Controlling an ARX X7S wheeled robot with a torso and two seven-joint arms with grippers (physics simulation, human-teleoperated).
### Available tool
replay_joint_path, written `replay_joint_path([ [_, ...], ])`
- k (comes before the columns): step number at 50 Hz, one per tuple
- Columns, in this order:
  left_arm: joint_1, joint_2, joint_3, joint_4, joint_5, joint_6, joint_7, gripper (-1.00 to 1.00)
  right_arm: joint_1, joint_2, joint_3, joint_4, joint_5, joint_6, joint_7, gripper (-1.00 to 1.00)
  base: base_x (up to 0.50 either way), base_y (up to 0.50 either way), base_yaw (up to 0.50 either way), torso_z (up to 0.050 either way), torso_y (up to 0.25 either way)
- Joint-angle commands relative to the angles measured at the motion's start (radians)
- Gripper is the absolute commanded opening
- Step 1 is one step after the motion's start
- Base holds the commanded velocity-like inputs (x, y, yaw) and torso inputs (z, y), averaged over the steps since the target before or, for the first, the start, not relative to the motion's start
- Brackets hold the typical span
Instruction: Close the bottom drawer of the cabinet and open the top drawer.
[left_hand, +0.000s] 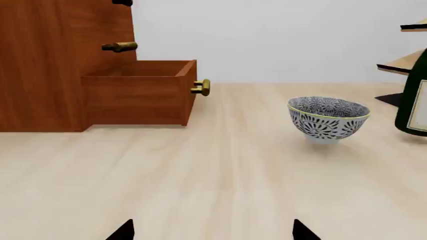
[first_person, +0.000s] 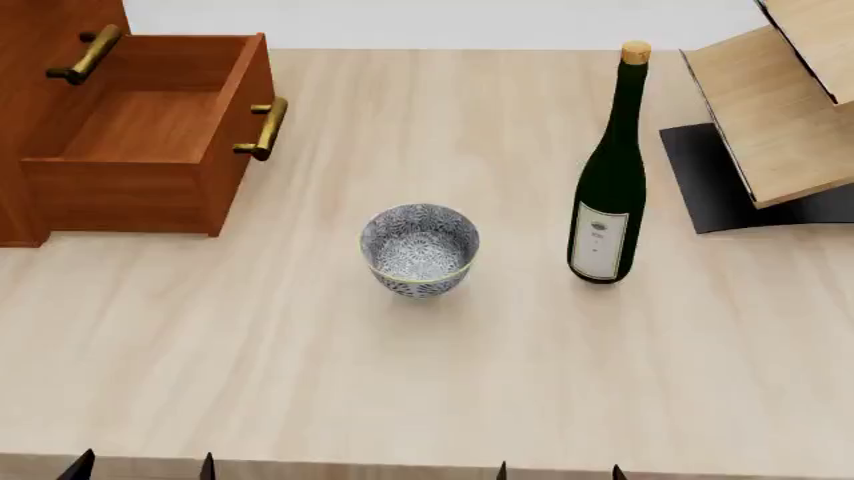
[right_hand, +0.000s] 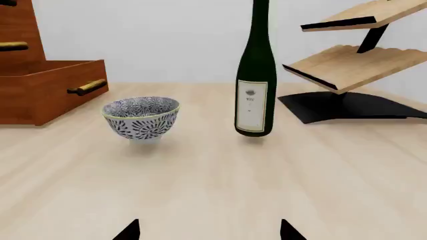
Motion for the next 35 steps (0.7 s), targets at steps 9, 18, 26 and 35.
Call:
replay_joint_path([
  [9,0.015,-0.042,0.042,0.035,-0.051,-0.024,-0.024,1.00,0.011,0.038,-0.048,0.014,0.029,-0.002,0.055,1.00,0.00,0.00,0.00,0.000,0.000],
  [18,0.025,-0.062,0.061,0.049,-0.073,-0.017,-0.035,1.00,0.021,0.053,-0.073,0.005,0.053,0.012,0.069,1.00,0.00,0.00,0.00,0.000,0.000],
  [26,0.043,-0.075,0.071,0.097,-0.123,-0.053,-0.024,1.00,0.024,0.062,-0.091,0.003,0.065,0.009,0.084,1.00,0.00,0.00,0.00,0.015,0.000],
  [35,0.045,-0.087,0.081,0.099,-0.147,-0.047,-0.025,1.00,0.020,0.075,-0.103,-0.021,0.079,0.020,0.100,1.00,0.00,0.00,0.00,0.050,0.000],
])
